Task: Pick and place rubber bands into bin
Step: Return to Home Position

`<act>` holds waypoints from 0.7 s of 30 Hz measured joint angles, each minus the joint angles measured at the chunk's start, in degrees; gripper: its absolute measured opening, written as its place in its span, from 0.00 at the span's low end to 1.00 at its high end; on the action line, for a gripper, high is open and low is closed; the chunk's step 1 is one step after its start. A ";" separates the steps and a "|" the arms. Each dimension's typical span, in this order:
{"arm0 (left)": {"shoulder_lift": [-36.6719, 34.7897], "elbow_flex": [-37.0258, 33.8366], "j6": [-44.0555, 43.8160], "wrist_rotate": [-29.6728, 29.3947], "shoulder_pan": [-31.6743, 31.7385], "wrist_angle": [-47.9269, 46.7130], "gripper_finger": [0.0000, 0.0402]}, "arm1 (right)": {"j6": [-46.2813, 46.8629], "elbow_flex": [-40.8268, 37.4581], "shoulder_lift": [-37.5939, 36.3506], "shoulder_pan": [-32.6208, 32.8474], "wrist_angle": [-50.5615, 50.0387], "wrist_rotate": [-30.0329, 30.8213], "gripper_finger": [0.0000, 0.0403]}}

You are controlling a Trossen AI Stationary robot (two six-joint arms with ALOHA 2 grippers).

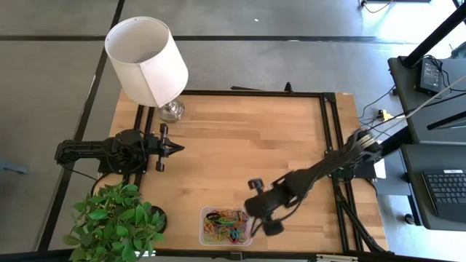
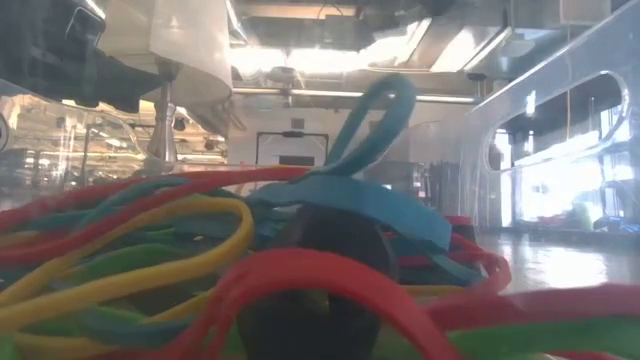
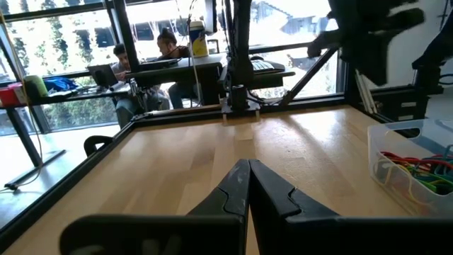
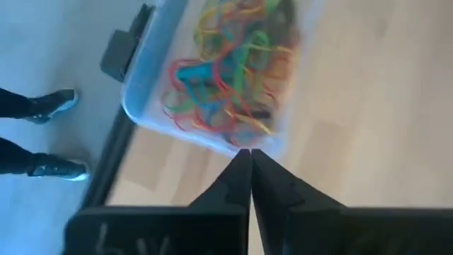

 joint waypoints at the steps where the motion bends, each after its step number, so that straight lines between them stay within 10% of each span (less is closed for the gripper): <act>1: 0.00 0.00 0.00 0.00 0.00 0.00 0.01 | -0.84 -2.31 -2.33 -0.41 0.82 0.05 0.04; 13: 0.00 0.00 0.00 0.00 0.00 -0.02 0.01 | -7.94 -50.24 -43.29 -11.59 35.74 -0.26 0.01; 21: 0.00 0.00 0.04 0.01 0.00 -0.02 0.01 | -10.56 -67.35 -66.58 -22.04 44.88 -4.45 0.01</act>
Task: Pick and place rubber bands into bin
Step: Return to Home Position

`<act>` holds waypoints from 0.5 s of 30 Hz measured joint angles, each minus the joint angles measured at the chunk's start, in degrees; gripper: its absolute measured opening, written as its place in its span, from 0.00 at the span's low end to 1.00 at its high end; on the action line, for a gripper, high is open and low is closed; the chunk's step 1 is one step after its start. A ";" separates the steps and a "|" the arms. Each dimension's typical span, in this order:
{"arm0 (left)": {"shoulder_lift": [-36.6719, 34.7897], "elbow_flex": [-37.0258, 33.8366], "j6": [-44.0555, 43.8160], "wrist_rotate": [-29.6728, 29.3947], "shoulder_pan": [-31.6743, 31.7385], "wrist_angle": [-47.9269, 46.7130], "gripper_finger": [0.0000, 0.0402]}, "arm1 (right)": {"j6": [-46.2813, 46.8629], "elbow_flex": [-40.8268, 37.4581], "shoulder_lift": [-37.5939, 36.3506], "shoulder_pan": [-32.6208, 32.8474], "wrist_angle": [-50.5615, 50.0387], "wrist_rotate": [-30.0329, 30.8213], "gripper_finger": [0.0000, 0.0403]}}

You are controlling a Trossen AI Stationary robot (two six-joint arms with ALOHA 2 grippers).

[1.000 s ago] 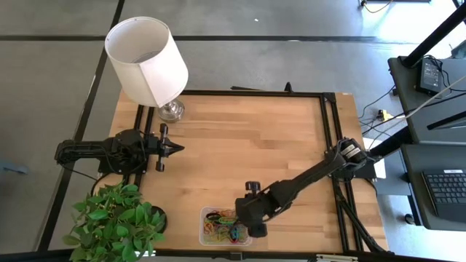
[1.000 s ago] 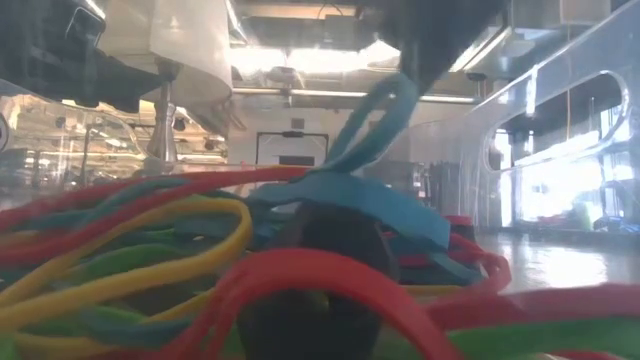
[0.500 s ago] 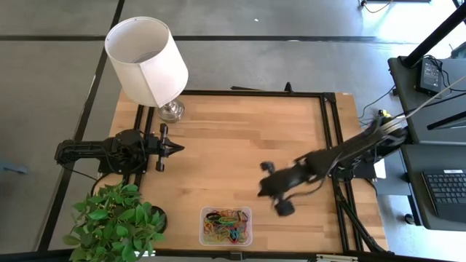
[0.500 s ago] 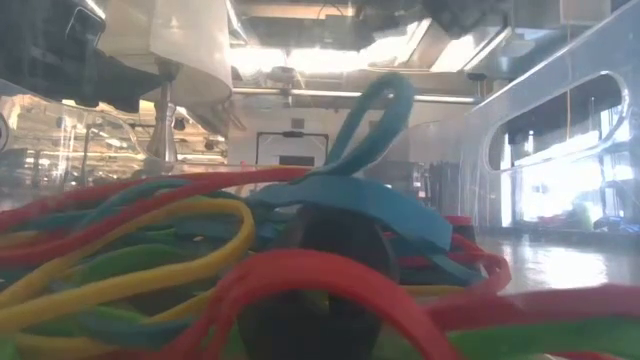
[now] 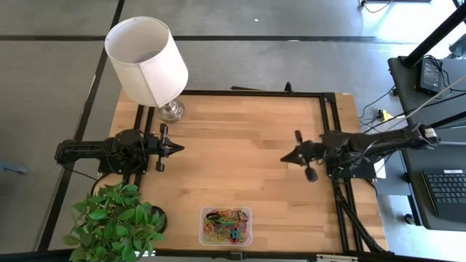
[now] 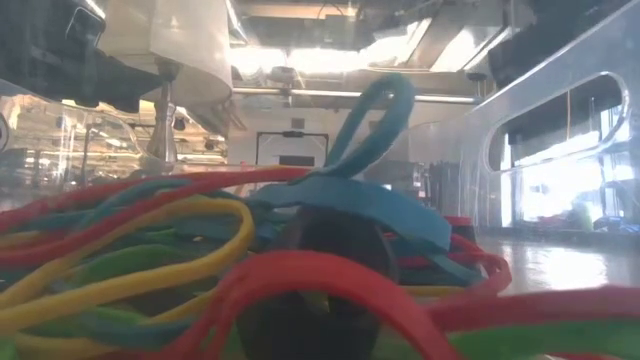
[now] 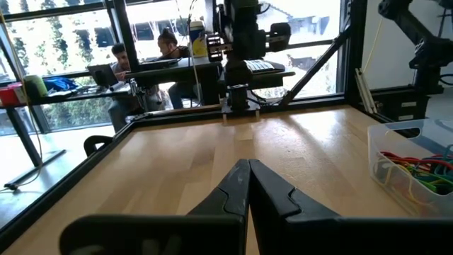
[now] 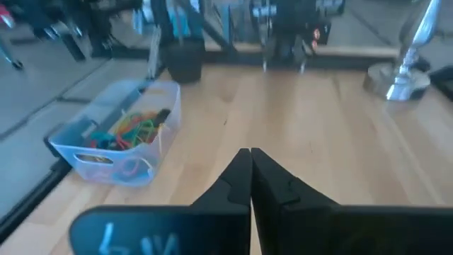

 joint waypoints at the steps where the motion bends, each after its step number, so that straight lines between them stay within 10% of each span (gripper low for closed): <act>1: 0.00 0.00 -0.04 -0.01 0.00 0.00 0.01 | -0.13 -1.14 -2.33 -1.23 0.20 -1.42 0.01; 15: 0.00 0.00 -0.03 -0.01 0.00 0.02 0.01 | -0.80 -9.16 -24.83 -9.02 -0.31 -7.16 0.00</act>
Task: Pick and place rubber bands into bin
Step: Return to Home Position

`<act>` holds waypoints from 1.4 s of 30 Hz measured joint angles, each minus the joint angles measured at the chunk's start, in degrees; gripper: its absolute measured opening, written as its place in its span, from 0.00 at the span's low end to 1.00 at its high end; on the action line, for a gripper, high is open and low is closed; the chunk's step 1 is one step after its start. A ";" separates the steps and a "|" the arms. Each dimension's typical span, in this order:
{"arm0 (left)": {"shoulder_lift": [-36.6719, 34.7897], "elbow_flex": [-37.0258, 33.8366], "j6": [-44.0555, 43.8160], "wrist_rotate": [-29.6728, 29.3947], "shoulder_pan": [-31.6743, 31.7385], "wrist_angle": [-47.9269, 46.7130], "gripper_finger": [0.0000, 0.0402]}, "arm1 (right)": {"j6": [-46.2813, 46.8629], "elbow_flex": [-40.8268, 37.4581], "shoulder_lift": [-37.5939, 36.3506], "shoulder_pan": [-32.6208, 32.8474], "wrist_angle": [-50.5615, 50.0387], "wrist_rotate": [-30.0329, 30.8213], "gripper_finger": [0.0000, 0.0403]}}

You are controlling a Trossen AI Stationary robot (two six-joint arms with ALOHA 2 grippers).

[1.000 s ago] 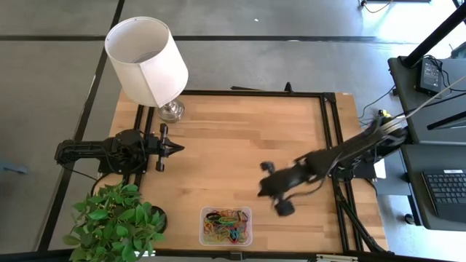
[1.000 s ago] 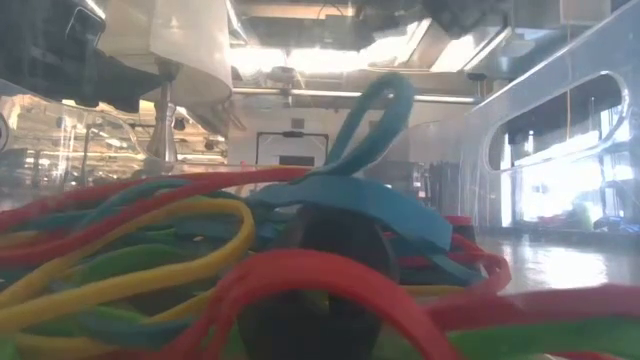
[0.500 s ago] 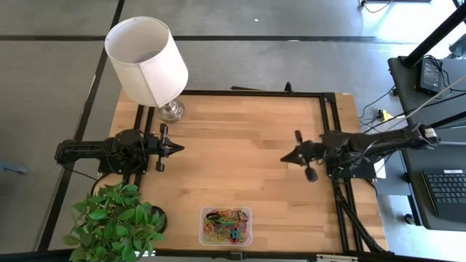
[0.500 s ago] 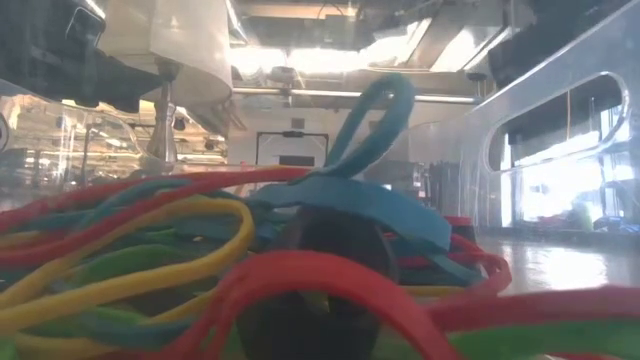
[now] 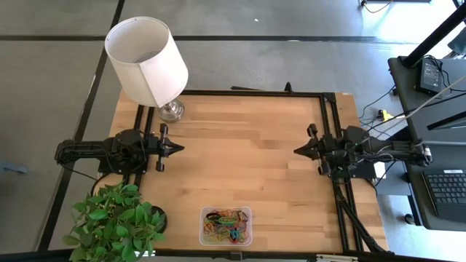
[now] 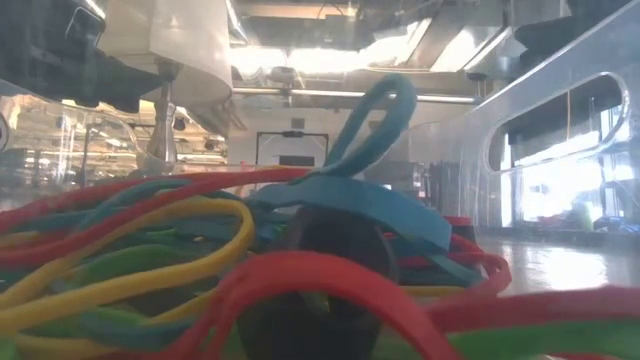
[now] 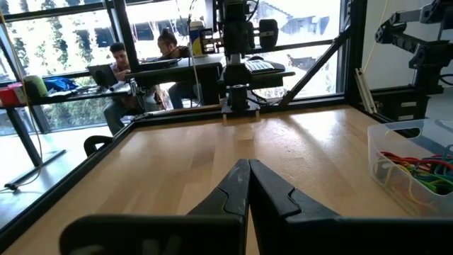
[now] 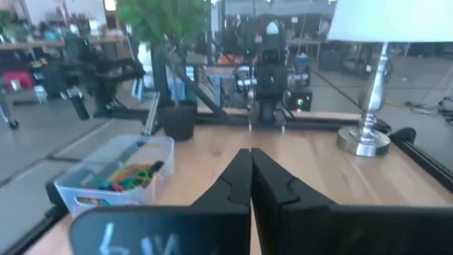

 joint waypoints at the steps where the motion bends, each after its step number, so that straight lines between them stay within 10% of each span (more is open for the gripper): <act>1: 0.00 0.00 0.03 0.00 0.00 0.00 0.01 | 0.37 -0.31 -1.09 -0.09 0.07 -0.20 0.00; 15: 0.00 0.00 0.02 -0.01 0.00 0.00 0.01 | 14.86 -12.23 -13.35 0.38 3.52 -1.16 0.00; 42: 0.00 0.00 -0.01 0.00 0.00 0.00 0.01 | 5.81 -12.23 -12.32 2.57 0.81 4.34 0.08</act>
